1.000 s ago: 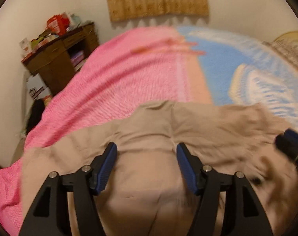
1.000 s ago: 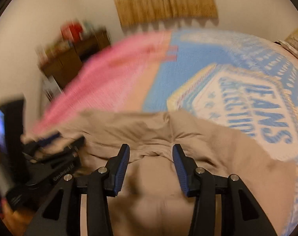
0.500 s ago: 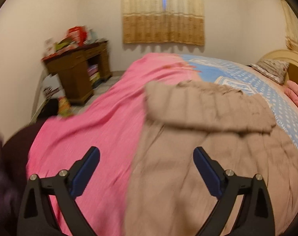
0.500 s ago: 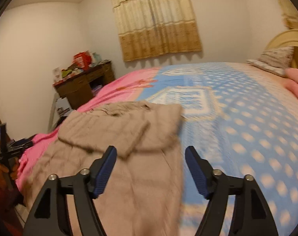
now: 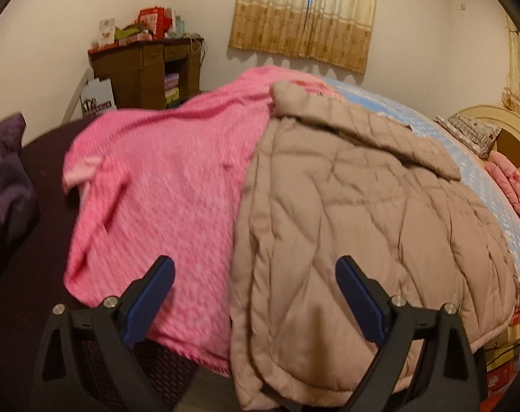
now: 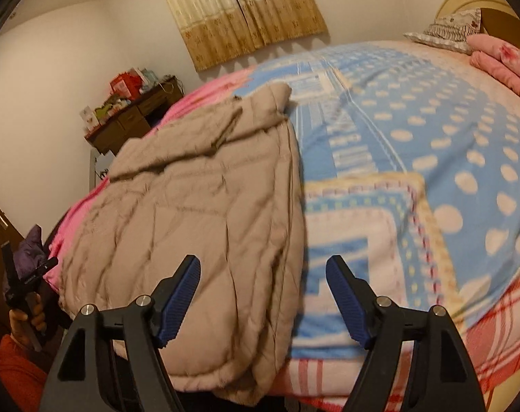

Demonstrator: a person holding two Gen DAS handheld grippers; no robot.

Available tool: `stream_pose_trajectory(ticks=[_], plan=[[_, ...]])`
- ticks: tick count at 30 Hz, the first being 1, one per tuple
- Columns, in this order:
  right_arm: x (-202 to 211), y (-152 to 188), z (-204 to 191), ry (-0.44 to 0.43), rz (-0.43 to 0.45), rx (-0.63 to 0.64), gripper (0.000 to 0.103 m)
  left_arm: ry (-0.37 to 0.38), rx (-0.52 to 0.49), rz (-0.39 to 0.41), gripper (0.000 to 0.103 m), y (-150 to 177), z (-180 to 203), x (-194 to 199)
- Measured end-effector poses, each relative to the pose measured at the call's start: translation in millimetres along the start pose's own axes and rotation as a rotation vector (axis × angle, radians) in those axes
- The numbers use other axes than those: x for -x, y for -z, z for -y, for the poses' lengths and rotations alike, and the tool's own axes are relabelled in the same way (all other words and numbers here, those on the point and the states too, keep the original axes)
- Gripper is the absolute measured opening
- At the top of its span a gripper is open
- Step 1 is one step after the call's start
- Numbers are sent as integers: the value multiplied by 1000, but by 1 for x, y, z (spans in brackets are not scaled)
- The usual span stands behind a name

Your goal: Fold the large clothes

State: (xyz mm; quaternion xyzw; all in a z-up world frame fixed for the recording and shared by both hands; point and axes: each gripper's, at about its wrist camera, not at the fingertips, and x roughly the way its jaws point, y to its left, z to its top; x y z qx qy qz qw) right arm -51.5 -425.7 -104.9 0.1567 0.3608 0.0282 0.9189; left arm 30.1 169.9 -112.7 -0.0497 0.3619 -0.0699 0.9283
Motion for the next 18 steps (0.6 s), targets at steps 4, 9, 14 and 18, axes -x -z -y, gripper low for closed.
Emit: stream_pose_trajectory(ticks=[4,9,14,18], plan=[[-1,16,7,5,-15,-48,76,-3,-18,1,95,12,2,-1],[-13,35,1,-21,-78,-52,76,1,-58,19,95,19,8,3],[-23,40,-20,-31,-126,27,76,11,-70,29,91,23,9,6],[-24,46,-29,-43,-153,53,76,19,-92,31,89,25,14,6]])
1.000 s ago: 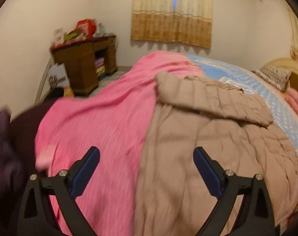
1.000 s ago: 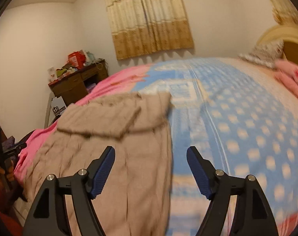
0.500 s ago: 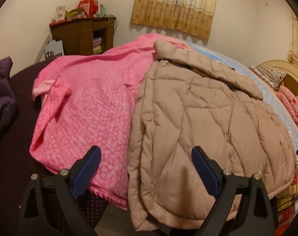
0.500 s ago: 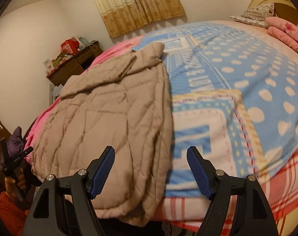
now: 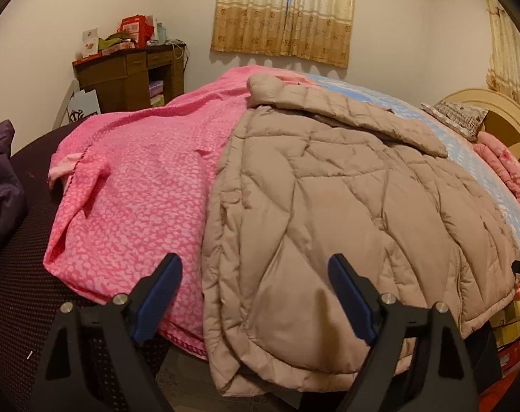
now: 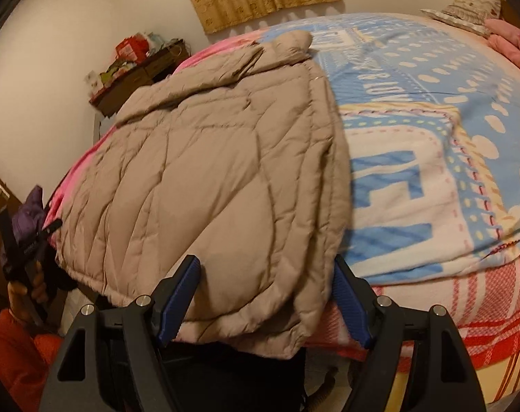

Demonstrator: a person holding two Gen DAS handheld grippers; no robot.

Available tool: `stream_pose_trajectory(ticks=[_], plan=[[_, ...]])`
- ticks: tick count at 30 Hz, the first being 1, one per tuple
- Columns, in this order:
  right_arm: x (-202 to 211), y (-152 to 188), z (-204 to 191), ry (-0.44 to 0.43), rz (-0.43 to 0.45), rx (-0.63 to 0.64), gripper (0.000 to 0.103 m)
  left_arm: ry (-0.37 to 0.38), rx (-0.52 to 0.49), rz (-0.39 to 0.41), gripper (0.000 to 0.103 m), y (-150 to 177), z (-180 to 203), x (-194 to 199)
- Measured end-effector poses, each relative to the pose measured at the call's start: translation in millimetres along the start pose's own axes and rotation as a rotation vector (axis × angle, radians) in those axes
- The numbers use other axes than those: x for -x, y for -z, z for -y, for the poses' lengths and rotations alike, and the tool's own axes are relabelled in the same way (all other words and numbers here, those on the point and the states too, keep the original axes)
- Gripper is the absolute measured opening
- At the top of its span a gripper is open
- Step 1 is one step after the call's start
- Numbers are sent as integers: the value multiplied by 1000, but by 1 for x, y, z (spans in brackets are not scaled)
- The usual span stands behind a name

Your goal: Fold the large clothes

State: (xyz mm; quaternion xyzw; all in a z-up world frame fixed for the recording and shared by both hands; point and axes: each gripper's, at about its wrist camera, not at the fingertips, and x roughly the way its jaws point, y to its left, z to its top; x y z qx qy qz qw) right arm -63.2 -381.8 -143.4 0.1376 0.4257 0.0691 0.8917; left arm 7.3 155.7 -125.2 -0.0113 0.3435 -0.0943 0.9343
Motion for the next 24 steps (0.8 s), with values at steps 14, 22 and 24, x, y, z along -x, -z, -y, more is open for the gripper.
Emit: stream_pose_trajectory(ticks=[14,22,24], plan=[[20,-29,15,-394,15,-214,16,40,87,96,86,-26,-19,23],[28,-112,-17,-504,135,-159,14,-16,120,191,86,-52,-40,51],[24,-131,-22,-486,154,-135,14,-26,96,192,86,-52,-39,52]])
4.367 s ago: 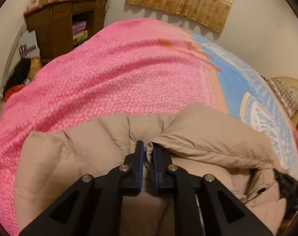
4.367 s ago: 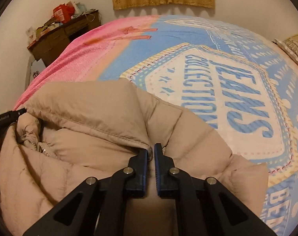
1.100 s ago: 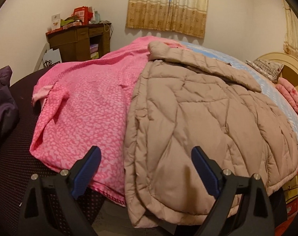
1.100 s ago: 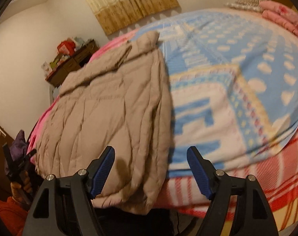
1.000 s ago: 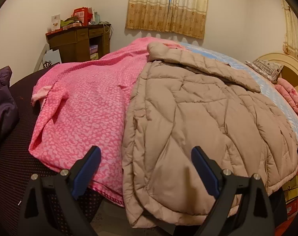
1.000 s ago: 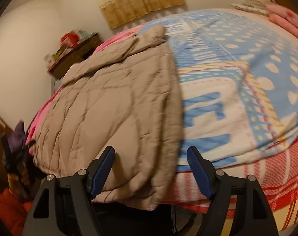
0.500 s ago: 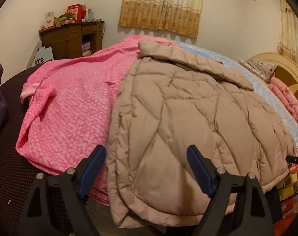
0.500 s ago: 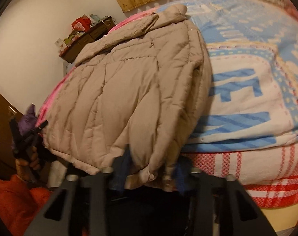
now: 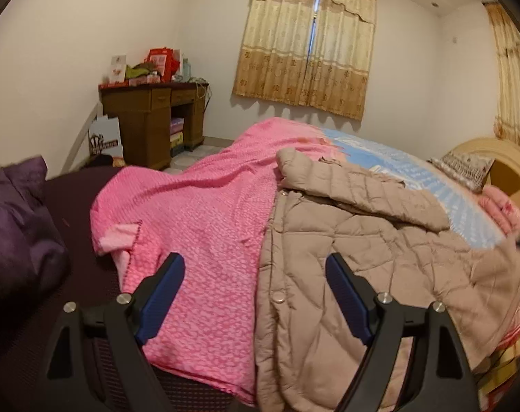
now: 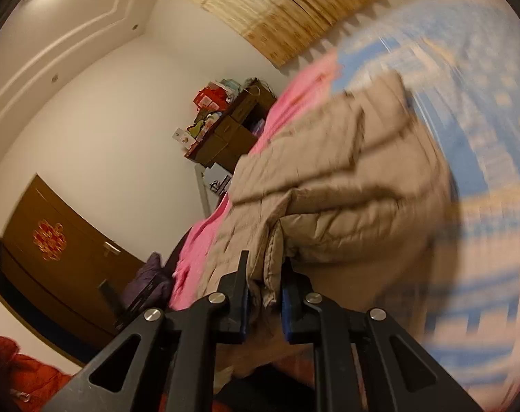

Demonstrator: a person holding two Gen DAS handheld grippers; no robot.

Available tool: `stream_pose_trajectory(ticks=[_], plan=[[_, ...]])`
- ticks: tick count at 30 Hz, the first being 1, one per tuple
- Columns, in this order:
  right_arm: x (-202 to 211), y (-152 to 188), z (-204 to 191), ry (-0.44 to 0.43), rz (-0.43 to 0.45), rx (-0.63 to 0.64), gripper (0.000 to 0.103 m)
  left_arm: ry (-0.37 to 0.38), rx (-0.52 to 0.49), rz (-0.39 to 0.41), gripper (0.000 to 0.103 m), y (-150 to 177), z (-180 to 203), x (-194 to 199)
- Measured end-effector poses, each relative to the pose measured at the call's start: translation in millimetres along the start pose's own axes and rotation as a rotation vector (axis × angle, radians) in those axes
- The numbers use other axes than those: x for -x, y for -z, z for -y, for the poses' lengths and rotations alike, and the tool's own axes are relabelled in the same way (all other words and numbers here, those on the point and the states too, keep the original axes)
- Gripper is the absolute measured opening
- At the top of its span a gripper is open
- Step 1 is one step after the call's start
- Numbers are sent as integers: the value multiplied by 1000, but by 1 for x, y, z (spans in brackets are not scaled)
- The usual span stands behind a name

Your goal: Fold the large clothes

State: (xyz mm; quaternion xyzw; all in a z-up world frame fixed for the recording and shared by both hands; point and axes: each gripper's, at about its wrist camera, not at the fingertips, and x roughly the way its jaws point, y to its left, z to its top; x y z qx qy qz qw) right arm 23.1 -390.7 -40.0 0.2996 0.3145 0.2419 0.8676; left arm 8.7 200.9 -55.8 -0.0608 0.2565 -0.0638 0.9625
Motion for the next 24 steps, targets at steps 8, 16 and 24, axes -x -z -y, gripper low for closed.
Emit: stream_pose_trajectory(ticks=[8,16,24], plan=[[-59,-86,8,145,67,45,12,1,-37,0,87,0,-2,5],[-117,-134,67,350,81,-50,11,-15,-40,-17,87,4,-20,13],[-131,-133,91,375,64,-104,11,63,-298,-52,87,13,39,-11]])
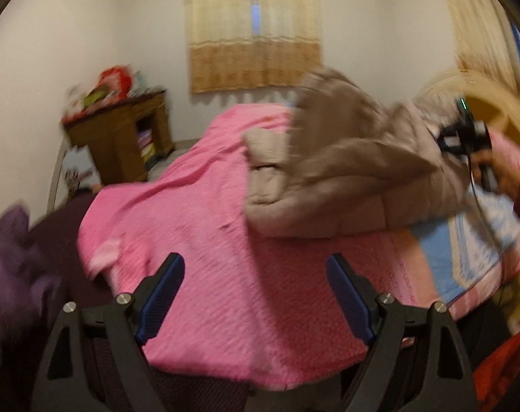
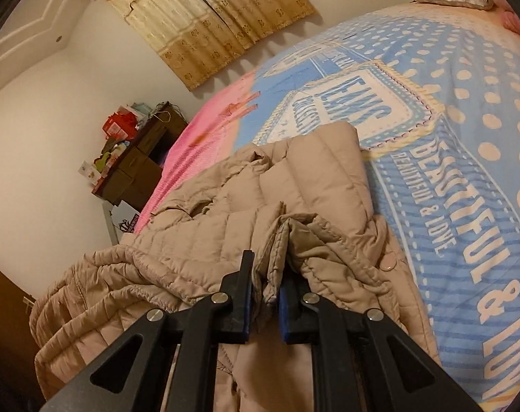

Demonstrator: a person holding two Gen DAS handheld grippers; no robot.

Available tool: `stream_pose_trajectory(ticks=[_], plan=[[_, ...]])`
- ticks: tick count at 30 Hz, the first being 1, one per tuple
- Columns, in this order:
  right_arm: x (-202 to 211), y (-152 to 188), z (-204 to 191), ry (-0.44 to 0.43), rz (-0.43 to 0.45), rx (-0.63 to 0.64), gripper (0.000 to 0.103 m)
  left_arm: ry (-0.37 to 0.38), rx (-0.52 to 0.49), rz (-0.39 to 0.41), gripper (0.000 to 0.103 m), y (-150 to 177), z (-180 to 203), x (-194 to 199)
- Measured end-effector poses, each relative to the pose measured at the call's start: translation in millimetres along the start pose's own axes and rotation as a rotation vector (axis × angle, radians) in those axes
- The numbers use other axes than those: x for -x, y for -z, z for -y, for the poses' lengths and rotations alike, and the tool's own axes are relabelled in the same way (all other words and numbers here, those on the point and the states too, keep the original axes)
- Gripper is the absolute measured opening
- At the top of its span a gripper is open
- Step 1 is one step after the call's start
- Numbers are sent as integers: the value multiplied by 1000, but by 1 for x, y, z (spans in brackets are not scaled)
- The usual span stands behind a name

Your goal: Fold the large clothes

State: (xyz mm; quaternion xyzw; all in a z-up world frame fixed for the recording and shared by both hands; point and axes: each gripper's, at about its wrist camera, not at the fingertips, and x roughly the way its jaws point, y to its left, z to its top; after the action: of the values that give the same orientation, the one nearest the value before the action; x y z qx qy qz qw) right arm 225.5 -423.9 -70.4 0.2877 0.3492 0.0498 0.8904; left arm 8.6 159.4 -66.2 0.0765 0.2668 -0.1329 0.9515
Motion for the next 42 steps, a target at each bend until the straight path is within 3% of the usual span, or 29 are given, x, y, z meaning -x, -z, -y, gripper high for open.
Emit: stream_pose_trajectory(ticks=[4,8,11,14,17,20,24,26,27,28,29,32,37,39,42], plan=[[2,0,-5,4,1,8,11,16,-114,29,87,-33,31,-28],[4,-3,-7,27,4,35,11,118,-47,90,88,-83,25,-53],[-2,-8,5,37,8,4,11,186,11,79,88,-116,14,-89],[-13,-11,14,47,-3,-8,11,254,117,19,89,-144,0,-140],[-20,-13,21,37,-29,-46,15,341,217,-82,90,-151,-7,-185],[-18,-19,29,-1,-69,-109,20,336,276,-192,91,-149,-10,-227],[13,-26,39,-163,-23,-148,37,369,390,-290,91,-134,-22,-254],[34,-28,44,-196,36,-154,57,400,457,-314,91,-127,-29,-258],[50,-29,46,-193,92,-148,74,404,466,-314,91,-124,-30,-256],[67,-28,48,-188,153,-126,80,402,462,-307,91,-122,-29,-253],[79,-28,48,-184,190,-92,81,395,452,-301,91,-121,-28,-250],[93,-27,34,-81,206,69,81,388,436,-270,89,-131,-23,-248],[49,-27,3,77,48,326,82,397,410,-168,90,-150,-12,-233],[16,-32,-4,150,0,417,82,369,399,-191,90,-151,-8,-243],[-22,-36,-1,184,-81,466,82,353,397,-229,89,-145,-7,-253]])
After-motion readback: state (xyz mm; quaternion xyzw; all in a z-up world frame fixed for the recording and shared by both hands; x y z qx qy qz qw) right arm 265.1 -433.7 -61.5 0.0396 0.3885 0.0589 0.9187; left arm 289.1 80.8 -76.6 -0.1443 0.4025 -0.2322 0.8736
